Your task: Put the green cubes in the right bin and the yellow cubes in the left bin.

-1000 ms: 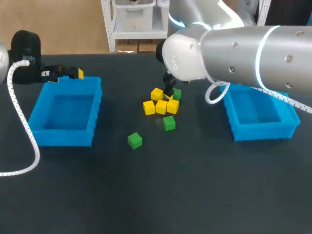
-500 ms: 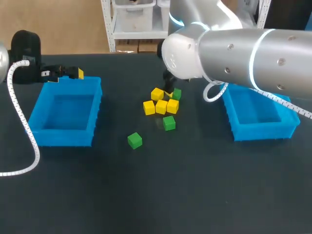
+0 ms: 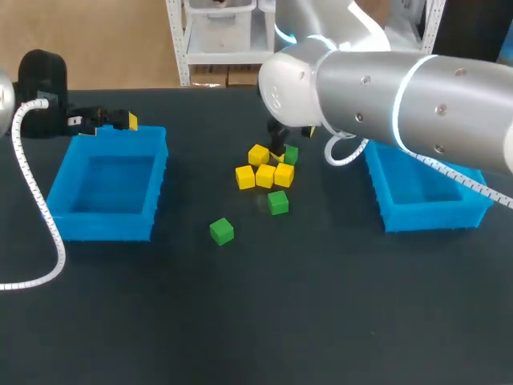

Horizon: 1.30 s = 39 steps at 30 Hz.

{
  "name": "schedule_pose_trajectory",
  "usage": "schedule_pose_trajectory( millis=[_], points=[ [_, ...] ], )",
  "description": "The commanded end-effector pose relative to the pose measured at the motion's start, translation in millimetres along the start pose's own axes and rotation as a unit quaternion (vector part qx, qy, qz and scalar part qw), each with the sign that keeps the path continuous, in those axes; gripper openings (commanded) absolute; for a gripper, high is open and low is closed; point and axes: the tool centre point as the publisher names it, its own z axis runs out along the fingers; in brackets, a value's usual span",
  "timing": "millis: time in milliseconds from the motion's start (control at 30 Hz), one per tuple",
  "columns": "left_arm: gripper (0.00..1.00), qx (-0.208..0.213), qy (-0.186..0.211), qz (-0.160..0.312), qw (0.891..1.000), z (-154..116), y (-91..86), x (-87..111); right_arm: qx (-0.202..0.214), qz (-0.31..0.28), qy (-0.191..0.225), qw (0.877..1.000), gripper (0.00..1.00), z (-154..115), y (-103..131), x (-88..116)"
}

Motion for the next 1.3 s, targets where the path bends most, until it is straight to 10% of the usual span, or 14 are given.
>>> schedule_pose_trajectory(
  millis=[33, 100, 567, 833, 1300],
  points=[
    [1.00, 0.005, -0.003, 0.001, 1.000, 0.0, 2.2, 1.0, 0.005, 0.000, 0.004, 1.000, 0.67, 2.6, 1.8, -0.3],
    [1.00, 0.005, -0.003, 0.001, 1.000, 0.0, 2.2, 1.0, 0.006, 0.003, 0.005, 1.000, 0.00, 3.7, 2.3, 1.2],
    [1.00, 0.005, -0.003, 0.001, 1.000, 0.0, 2.2, 1.0, 0.005, 0.014, 0.007, 1.000, 0.00, -7.1, 2.8, 13.9],
    [1.00, 0.005, -0.003, 0.001, 1.000, 0.0, 2.2, 1.0, 0.046, 0.046, -0.068, 0.996, 0.00, -80.3, -13.5, 22.9],
    [1.00, 0.005, -0.003, 0.001, 1.000, 0.0, 2.2, 1.0, 0.085, 0.145, -0.123, 0.978, 0.00, -144.5, -45.0, 126.5]
  ],
)
